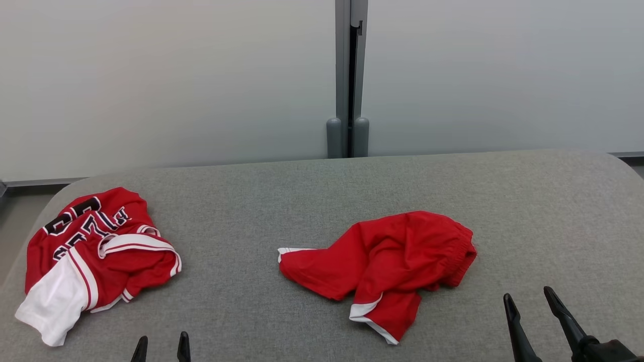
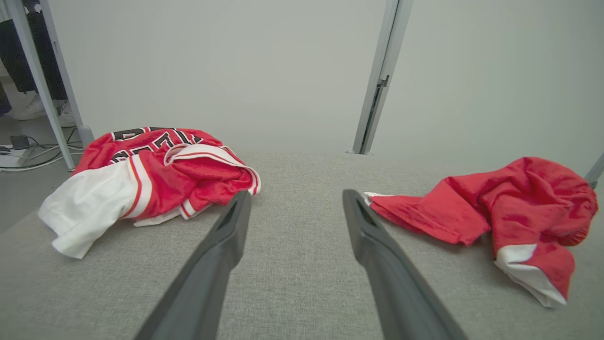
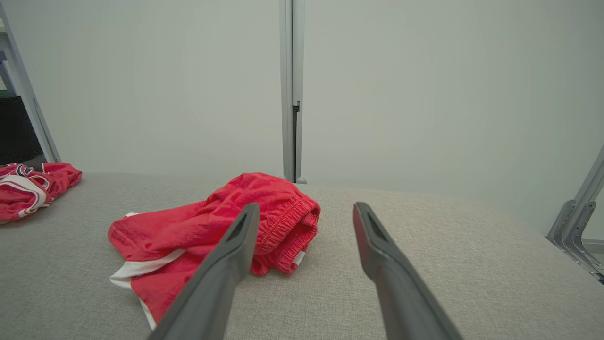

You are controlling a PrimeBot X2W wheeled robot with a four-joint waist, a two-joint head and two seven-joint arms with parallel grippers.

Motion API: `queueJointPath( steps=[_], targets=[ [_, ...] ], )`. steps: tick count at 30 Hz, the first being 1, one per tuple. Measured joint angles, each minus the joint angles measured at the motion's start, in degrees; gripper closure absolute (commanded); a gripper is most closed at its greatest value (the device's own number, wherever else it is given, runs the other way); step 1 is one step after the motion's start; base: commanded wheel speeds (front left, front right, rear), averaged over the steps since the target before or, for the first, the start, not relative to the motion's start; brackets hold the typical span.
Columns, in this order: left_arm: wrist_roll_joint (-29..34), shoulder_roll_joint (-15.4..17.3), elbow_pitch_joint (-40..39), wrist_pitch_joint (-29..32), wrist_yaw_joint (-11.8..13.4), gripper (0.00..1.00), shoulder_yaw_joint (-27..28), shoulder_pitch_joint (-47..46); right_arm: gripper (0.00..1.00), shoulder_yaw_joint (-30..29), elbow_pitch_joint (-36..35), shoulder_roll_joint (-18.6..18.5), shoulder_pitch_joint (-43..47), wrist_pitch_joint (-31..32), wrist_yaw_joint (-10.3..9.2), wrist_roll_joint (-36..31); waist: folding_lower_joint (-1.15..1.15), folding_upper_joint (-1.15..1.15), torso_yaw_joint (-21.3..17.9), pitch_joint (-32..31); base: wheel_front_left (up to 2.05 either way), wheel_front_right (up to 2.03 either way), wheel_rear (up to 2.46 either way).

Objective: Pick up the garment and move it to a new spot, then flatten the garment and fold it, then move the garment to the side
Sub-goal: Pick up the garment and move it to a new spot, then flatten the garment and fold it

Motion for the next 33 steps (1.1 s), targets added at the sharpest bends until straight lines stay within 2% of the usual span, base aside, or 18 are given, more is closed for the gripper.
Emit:
queueJointPath(
  steps=[9, 14, 20, 28, 33],
  targets=[
    [2.5, -1.5, 0.8, 0.0, -3.1, 0.00, 3.3, 0.5, 0.00, 0.3, 0.5, 0.3, 0.0, 0.0, 0.00, 0.3, 0.00, 0.00, -0.2, -0.2, 0.00, 0.00, 0.00],
    [4.3, -1.6, 0.7, 0.0, -5.0, 0.00, 1.2, -2.5, 0.00, 0.6, 0.4, 0.4, -0.7, 0.0, 0.00, 0.4, 0.00, 0.00, -1.5, 0.6, 0.00, 0.00, 0.00],
    [6.4, -1.8, 3.7, 0.7, -7.9, 0.00, -9.0, -13.2, 0.00, 1.4, -0.3, 0.4, -2.4, 0.0, 0.00, 0.7, 0.00, 0.00, -4.1, 2.4, 0.00, 0.00, 0.00],
    [5.2, -1.9, 7.7, 11.9, -9.0, 0.00, -26.7, -33.1, 0.00, 4.9, -1.6, 0.4, -7.4, 0.0, 0.00, 1.8, 0.00, 0.00, -9.6, 6.7, 0.00, 0.00, 0.00],
    [2.7, -2.0, 11.5, 15.9, -9.4, 0.00, -34.5, -40.9, 0.00, 6.1, -2.3, 0.5, -9.9, 0.0, 0.00, 3.6, 0.00, 0.00, -14.2, 10.1, 0.00, 0.00, 0.00]
  ],
)
